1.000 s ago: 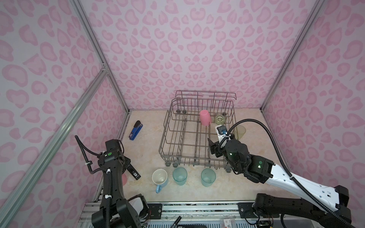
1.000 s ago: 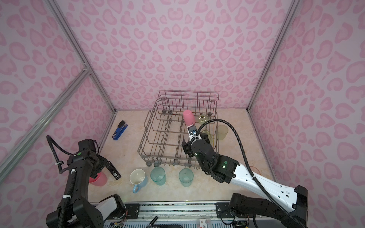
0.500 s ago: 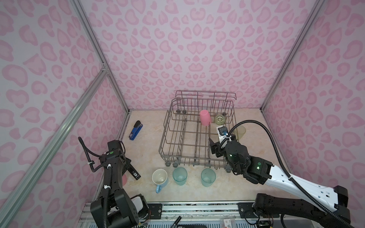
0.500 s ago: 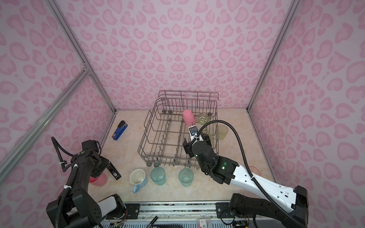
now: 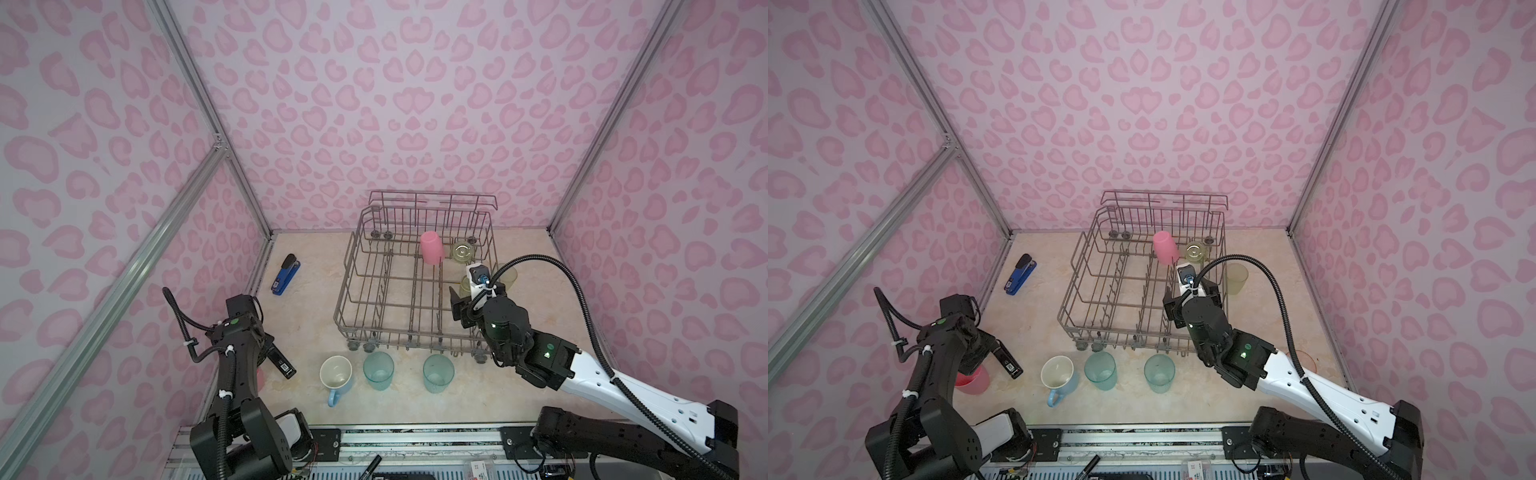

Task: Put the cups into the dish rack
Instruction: 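Close left gripper on the rim of the pink cup, then lift pink cup over the rack with left gripper while right gripper reaches toward it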

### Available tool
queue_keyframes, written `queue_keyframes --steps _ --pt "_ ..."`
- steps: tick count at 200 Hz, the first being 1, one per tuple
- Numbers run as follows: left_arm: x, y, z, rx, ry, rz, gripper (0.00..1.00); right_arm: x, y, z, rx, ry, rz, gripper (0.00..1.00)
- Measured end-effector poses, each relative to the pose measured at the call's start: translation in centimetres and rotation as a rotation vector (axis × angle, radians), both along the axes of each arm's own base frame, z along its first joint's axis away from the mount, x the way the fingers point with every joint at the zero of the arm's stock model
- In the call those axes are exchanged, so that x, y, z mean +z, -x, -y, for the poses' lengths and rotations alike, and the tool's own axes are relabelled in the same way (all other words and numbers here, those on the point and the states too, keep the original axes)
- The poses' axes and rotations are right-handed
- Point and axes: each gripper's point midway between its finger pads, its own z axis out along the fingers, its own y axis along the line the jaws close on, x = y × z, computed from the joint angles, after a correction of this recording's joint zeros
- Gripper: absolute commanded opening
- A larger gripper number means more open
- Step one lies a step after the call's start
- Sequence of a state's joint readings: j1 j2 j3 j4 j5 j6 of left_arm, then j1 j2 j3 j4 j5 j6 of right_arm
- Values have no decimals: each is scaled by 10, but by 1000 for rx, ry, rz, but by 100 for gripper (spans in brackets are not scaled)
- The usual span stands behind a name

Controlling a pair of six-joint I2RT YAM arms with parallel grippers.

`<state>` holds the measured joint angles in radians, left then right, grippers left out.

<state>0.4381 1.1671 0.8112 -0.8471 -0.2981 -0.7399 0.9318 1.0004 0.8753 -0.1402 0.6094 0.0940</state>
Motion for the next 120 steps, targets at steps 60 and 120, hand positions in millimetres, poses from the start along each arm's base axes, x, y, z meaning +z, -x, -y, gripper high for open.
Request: queue_keyframes --steps 60,120 --pt "14 6 -1 19 -24 14 3 -7 -12 17 -33 -31 -21 82" --pt "77 -10 1 -21 -153 121 3 -18 -24 22 -42 -69 -56 82"
